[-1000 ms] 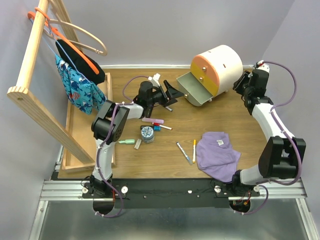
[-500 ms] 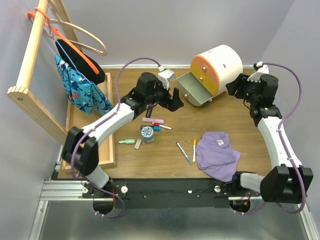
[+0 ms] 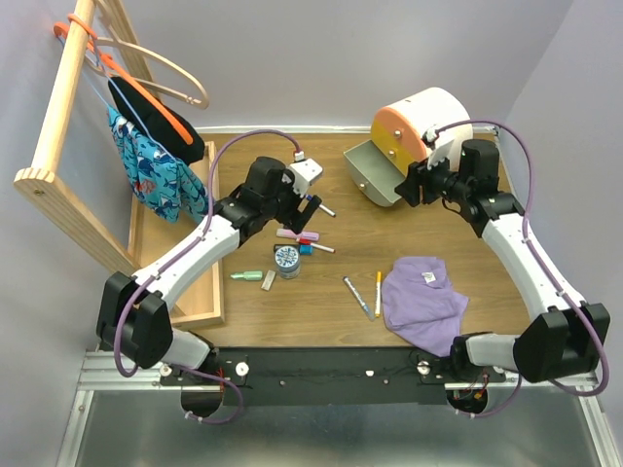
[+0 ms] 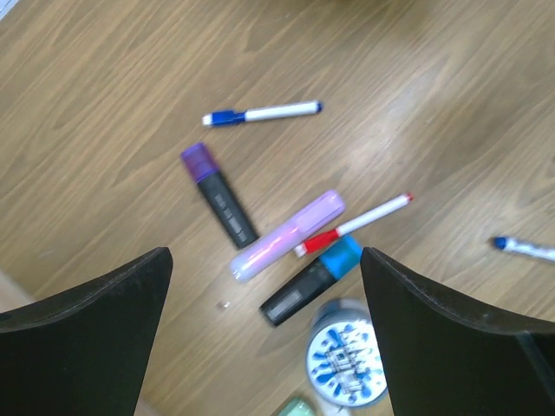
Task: Sort the stationery into containers
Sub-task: Pick up the pen from the center of the board.
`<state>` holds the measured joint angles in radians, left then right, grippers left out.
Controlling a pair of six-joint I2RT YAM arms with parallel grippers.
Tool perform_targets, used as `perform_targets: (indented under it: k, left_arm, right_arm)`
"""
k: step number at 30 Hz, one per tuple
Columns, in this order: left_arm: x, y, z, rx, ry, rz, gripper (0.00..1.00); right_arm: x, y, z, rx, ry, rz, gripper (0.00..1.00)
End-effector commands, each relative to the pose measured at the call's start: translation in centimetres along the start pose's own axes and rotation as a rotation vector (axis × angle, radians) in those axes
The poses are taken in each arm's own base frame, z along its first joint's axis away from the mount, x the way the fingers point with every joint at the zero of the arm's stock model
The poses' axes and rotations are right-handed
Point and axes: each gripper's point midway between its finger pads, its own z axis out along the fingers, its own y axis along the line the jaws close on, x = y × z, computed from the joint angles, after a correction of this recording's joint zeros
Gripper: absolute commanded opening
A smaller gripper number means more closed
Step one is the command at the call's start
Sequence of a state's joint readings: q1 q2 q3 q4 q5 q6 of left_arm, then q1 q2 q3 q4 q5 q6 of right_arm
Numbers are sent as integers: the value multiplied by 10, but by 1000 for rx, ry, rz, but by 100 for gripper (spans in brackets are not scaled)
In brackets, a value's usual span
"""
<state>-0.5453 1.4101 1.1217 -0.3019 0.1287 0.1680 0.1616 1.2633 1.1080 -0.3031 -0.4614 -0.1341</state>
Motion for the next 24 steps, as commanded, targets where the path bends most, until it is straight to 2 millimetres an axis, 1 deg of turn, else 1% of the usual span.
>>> perform_targets:
  k: [1, 2, 3, 4, 5, 6, 8, 9, 10, 11, 12, 13, 15, 16, 18, 19, 20, 23, 24]
  left_arm:
    - [4, 28, -29, -103, 106, 143, 95]
    - [4, 25, -40, -51, 114, 257, 95]
    - [17, 29, -51, -28, 154, 292, 93]
    - [32, 30, -56, -6, 172, 321, 92]
    - [30, 36, -71, -29, 144, 351, 92]
    - [44, 42, -80, -29, 187, 373, 89]
    - [62, 34, -94, 41, 250, 434, 84]
    - [80, 24, -101, 123, 307, 485, 81]
    - [93, 20, -106, 163, 335, 495, 79]
    - [101, 15, -110, 200, 339, 510, 76]
    - [110, 12, -112, 235, 352, 534, 70]
    - [126, 8, -110, 280, 373, 582, 68]
    - [141, 5, -110, 327, 396, 613, 67]
    - [154, -1, -107, 371, 406, 638, 67]
    - [166, -5, -103, 405, 417, 654, 66]
    - [176, -8, -101, 420, 430, 651, 66]
    - [180, -9, -98, 426, 433, 643, 66]
    - [186, -13, -90, 452, 429, 628, 66]
    - [186, -11, -84, 446, 418, 632, 67]
  right_arm:
    - [-2, 12, 8, -94, 48, -120, 63]
    - [-6, 14, 11, -112, 39, -126, 63]
    - [-7, 17, 14, -126, 33, -119, 63]
    - [-10, 18, 16, -133, 23, -108, 62]
    - [-17, 17, 18, -131, -6, -102, 62]
    - [-18, 18, 22, -136, -11, -58, 62]
    - [-29, 24, 24, -162, -45, -35, 62]
    - [-34, 27, 25, -166, -56, 3, 62]
    - [-36, 28, 25, -166, -69, 17, 62]
    - [-42, 28, 25, -164, -96, 12, 62]
    - [-42, 28, 26, -159, -98, 5, 62]
    - [-45, 26, 26, -146, -100, -1, 62]
    - [-45, 22, 24, -120, -80, -4, 62]
    - [-46, 22, 23, -124, -76, -27, 62]
    - [-42, 25, 21, -140, -57, -56, 62]
    - [-42, 26, 21, -141, -52, -56, 62]
    - [-48, 25, 18, -134, -60, -57, 62]
    - [-51, 24, 16, -119, -77, -64, 62]
    - [-53, 23, 15, -113, -81, -64, 62]
